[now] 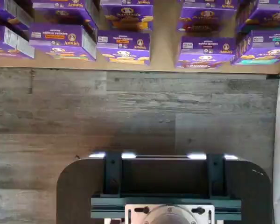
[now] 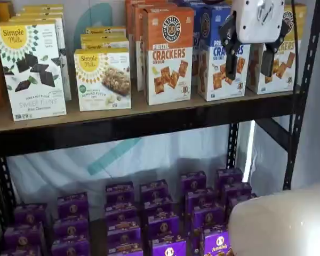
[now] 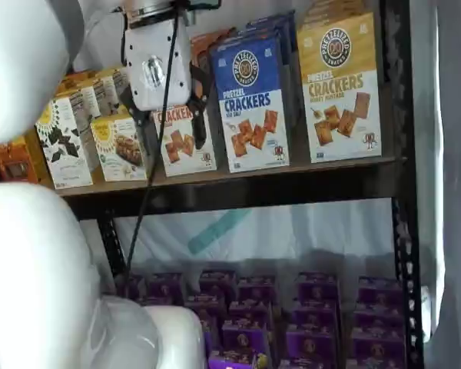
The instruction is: Retrieve the yellow and white box located on the top shelf, the sixth one from the left
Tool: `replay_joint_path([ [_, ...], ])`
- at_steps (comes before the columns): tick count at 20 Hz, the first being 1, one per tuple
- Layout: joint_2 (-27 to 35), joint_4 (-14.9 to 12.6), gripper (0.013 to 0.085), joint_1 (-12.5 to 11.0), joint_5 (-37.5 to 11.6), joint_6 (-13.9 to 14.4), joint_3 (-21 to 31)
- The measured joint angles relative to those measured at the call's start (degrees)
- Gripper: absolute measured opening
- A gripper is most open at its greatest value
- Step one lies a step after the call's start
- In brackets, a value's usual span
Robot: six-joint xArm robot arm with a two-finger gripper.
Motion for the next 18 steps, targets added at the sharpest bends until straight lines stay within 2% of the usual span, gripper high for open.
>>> replay_joint_path([
  [2,-1.8,1.0,0.085,-1.0,-3.0,-0.6,1.6],
  [5,-2.4,1.5,0.085,-1.5,-4.2,-1.0,2.2],
  [13,-2.2,0.2,0.085,-2.9,-5.7,-2.9,2.5],
  [17,-2.0,-0.6,0.085,-6.6,-7.8,-6.7,3.0],
  [18,-1.7,-0.8,0.085,-8.4,-8.7,-8.5,3.1],
])
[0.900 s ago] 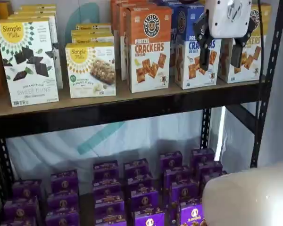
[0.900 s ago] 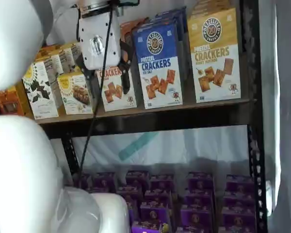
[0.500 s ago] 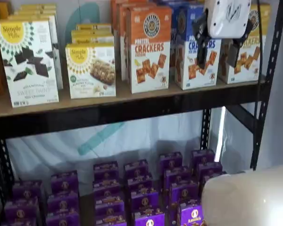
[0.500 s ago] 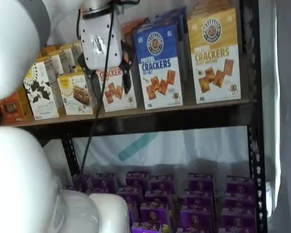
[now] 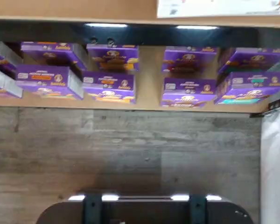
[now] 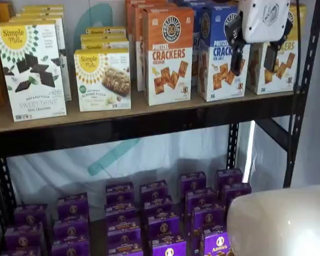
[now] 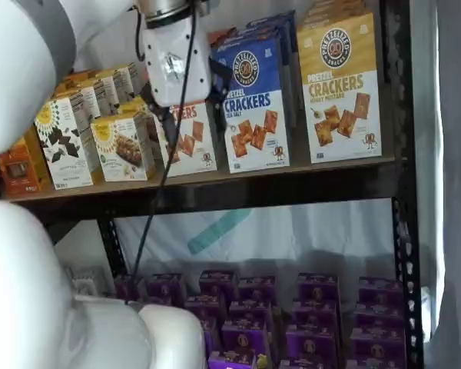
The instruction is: Retrieve the yellow and white box located on the top shelf, the sixth one from the left
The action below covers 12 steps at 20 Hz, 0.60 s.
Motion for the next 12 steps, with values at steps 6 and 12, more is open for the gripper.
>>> replay_joint_path([
  [6,3.0,1.1,0.085,-10.4,-4.0,-10.0,-0.8],
  [12,7.2,2.2,0.085,-17.1,-5.7,-16.6,-2.8],
])
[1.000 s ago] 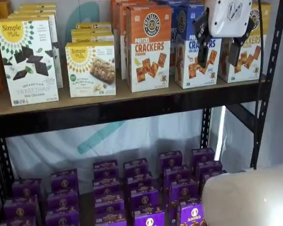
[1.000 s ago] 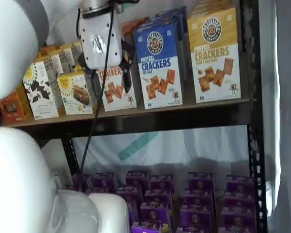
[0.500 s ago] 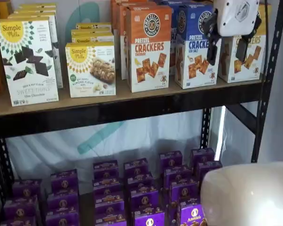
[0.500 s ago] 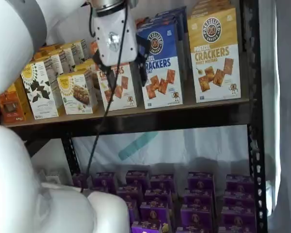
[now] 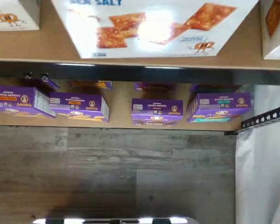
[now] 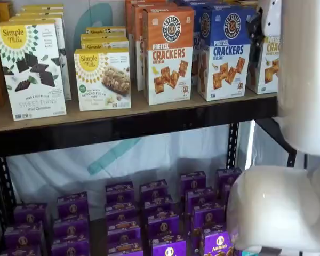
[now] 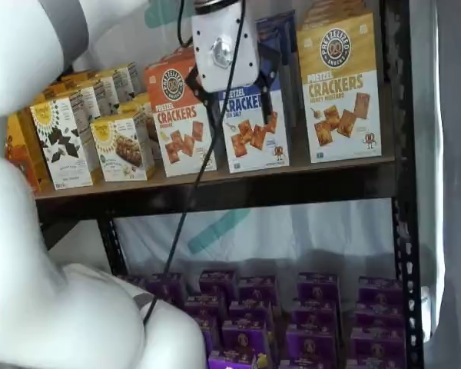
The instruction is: Retrieve the yellow and white box located on the top shelf, the sixth one from the left
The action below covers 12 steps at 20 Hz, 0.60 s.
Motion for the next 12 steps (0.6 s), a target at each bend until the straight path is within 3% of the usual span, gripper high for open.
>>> replay_joint_path([
  [6,2.8,3.5,0.085,-5.0,-1.4,-4.5,-1.5],
  [12,5.3,2.5,0.085,-6.4,-2.7,-6.1,-3.3],
])
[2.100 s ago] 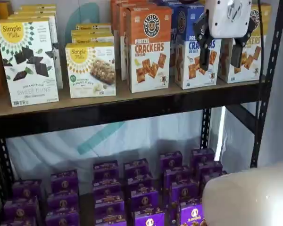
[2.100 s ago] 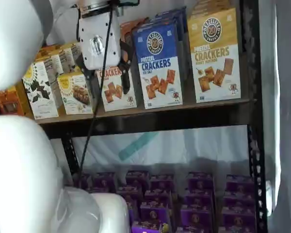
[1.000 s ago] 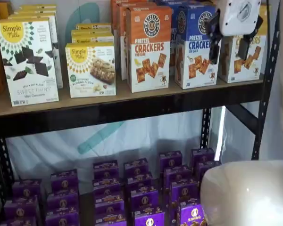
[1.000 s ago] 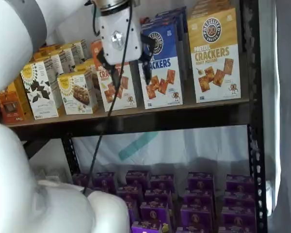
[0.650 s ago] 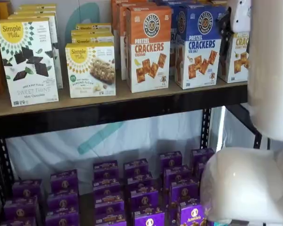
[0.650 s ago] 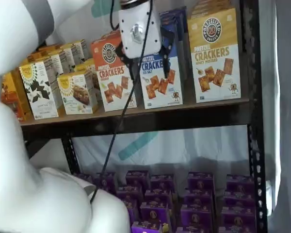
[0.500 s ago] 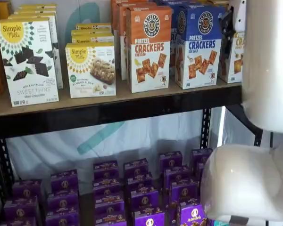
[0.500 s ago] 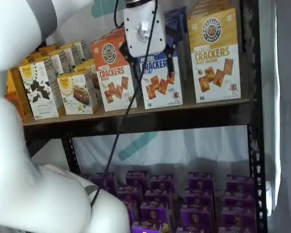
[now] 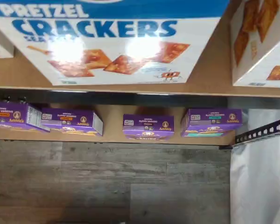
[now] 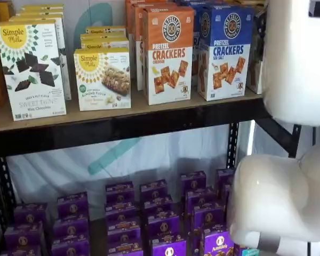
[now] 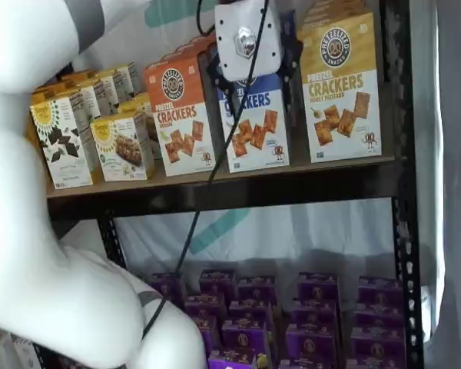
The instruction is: Retrieve the yellow and white box located on the top shelf, the sixth one from the left
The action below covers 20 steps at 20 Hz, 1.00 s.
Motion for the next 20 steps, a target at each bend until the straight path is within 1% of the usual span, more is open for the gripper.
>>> replay_joint_path([
  [2,1.6,0.4,0.085,-1.3,0.5,-1.2,-1.4],
  [4,2.2,0.5,0.085,-2.0,-0.2,-2.0,-1.8],
  [7,2.6,1.2,0.085,-3.2,-1.6,-3.1,-1.8],
  [10,3.0,0.7,0.085,-3.6,-2.8,-3.6,-1.9],
  [12,3.8,1.1,0.085,-4.2,-2.6,-4.2,-2.4],
  [17,4.1,1.3,0.085,-5.2,-5.0,-5.2,-1.9],
  [20,5.4,2.4,0.085,-6.3,-4.0,-6.2,-3.1],
])
